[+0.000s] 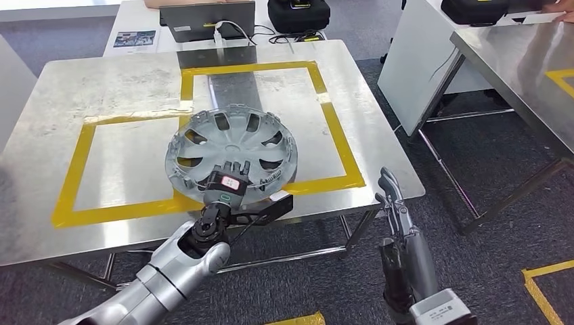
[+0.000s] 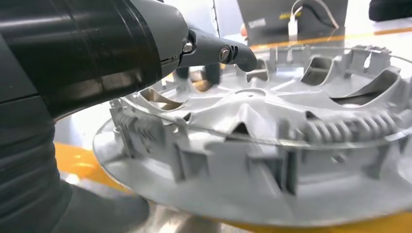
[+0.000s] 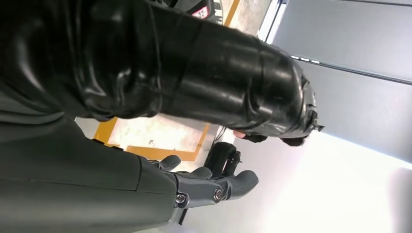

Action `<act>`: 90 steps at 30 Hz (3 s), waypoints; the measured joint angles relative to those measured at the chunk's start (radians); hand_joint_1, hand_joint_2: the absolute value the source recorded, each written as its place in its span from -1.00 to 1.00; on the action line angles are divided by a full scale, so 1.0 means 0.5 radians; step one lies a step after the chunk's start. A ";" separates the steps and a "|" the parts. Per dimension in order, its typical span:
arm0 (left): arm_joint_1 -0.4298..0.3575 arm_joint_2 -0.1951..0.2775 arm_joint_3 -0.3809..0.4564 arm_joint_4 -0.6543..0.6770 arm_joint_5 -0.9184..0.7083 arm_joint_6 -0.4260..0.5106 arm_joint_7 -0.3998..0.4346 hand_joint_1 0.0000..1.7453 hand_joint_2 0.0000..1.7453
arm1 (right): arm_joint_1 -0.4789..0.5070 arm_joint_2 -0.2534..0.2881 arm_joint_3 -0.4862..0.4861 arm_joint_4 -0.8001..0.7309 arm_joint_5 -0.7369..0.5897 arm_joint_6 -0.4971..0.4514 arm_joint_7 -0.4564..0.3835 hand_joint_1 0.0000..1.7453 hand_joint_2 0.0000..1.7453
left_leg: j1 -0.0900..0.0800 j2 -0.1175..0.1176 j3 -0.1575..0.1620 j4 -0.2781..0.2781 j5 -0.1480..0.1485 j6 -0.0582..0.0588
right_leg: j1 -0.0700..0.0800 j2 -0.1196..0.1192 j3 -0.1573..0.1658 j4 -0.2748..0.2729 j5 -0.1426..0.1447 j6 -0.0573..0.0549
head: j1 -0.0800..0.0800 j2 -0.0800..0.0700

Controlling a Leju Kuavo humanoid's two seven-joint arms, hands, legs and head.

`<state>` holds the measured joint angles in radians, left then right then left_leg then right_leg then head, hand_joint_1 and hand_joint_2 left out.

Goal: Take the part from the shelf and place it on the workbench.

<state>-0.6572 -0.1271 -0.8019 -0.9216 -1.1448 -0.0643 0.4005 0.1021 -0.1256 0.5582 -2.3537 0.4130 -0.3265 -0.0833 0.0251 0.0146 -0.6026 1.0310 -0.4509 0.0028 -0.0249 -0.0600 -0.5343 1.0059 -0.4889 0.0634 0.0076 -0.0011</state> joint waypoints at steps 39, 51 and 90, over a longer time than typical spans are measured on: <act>0.550 0.153 0.369 -1.377 1.960 0.911 -0.979 -1.00 -1.00 | 0.020 -0.008 0.003 0.001 0.092 -0.035 0.129 -1.00 -1.00 | 0.000 -0.001 0.000 -0.003 0.000 0.000 | 0.000 -0.001 0.000 0.000 0.000 -0.001 | 0.000 0.000; 0.859 0.293 0.497 -1.950 1.732 0.951 -1.068 -1.00 -1.00 | -0.032 -0.015 0.010 0.049 0.058 -0.042 0.196 -1.00 -1.00 | 0.000 -0.003 0.000 -0.004 0.001 0.000 | 0.000 -0.004 0.002 0.000 -0.001 -0.001 | 0.002 0.000; 1.628 0.423 0.706 -2.737 1.790 0.986 -1.142 -1.00 -1.00 | -0.088 -0.035 -0.006 0.252 -0.116 -0.221 0.307 -1.00 -1.00 | 0.006 -0.043 -0.161 0.476 -0.219 -0.056 | 0.012 0.082 -0.070 -0.051 0.101 -0.109 | -0.040 0.000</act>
<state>0.1570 0.0846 -0.4491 -2.2900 -0.2496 0.4290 -0.1702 0.0583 -0.1431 0.5553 -2.2275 0.3552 -0.4371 0.0703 0.0279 -0.0070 -0.6829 1.2691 -0.5605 -0.0250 -0.0188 -0.0188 -0.5693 0.9807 -0.4383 0.0091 -0.0124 -0.0011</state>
